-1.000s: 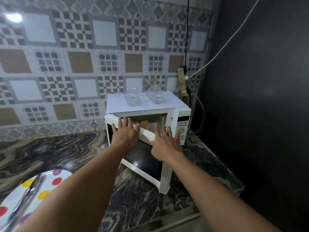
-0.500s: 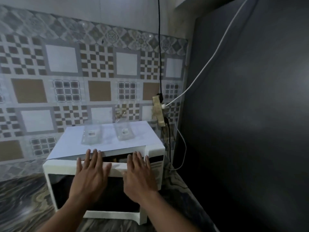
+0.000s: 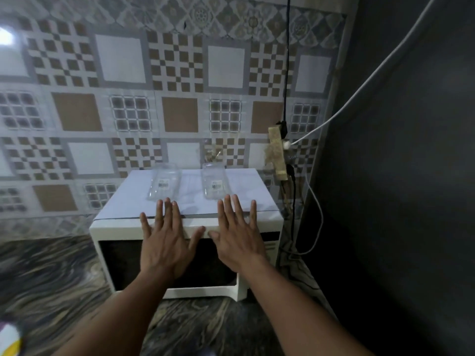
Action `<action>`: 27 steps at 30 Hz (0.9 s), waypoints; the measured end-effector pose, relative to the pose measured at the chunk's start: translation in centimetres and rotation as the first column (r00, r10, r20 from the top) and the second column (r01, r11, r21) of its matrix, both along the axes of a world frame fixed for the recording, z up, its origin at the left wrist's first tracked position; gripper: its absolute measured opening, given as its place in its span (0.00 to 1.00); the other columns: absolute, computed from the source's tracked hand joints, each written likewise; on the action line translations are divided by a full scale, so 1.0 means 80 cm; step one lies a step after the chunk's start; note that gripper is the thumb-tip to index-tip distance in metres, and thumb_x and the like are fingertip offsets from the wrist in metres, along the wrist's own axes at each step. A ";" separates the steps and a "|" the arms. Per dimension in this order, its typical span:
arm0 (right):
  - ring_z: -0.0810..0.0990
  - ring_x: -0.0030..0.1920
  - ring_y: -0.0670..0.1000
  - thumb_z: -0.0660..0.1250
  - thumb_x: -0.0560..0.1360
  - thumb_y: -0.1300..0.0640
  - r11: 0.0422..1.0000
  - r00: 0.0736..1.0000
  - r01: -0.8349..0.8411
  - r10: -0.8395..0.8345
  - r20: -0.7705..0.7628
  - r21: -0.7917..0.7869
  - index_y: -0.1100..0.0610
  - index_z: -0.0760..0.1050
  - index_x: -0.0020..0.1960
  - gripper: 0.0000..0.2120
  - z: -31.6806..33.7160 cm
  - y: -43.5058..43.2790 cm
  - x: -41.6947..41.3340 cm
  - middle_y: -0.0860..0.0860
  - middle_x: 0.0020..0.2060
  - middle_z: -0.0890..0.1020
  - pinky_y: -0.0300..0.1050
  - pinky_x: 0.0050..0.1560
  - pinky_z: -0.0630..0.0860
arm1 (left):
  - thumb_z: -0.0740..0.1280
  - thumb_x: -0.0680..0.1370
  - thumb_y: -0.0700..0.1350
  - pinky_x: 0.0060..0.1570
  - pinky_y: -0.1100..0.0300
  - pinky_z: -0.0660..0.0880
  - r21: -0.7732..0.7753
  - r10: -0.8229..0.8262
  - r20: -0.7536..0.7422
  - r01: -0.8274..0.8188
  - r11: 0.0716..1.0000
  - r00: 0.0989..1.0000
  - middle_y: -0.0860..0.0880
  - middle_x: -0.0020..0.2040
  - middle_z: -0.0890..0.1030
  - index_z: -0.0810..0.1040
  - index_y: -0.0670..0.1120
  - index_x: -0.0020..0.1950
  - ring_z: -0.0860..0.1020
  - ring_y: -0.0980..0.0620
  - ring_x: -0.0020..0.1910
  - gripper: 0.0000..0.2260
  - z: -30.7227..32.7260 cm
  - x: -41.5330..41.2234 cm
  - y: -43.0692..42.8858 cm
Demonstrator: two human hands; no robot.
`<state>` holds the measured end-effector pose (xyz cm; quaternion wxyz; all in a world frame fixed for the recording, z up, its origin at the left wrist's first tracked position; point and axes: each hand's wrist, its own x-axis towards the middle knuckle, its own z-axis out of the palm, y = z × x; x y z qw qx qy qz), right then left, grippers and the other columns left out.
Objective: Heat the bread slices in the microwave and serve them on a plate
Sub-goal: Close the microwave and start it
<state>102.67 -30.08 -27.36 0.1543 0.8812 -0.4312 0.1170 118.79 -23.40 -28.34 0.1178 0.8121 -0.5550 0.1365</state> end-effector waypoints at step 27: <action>0.63 0.76 0.50 0.53 0.83 0.41 0.971 0.989 -0.036 0.000 0.149 0.235 0.58 0.62 0.77 0.29 0.041 -0.017 -0.003 0.52 0.75 0.67 0.62 0.78 0.42 | 0.44 0.76 0.74 0.77 0.36 0.44 0.097 0.020 0.045 -0.024 0.995 0.999 0.47 0.75 0.71 0.67 0.44 0.75 0.66 0.48 0.76 0.42 0.039 0.005 -0.011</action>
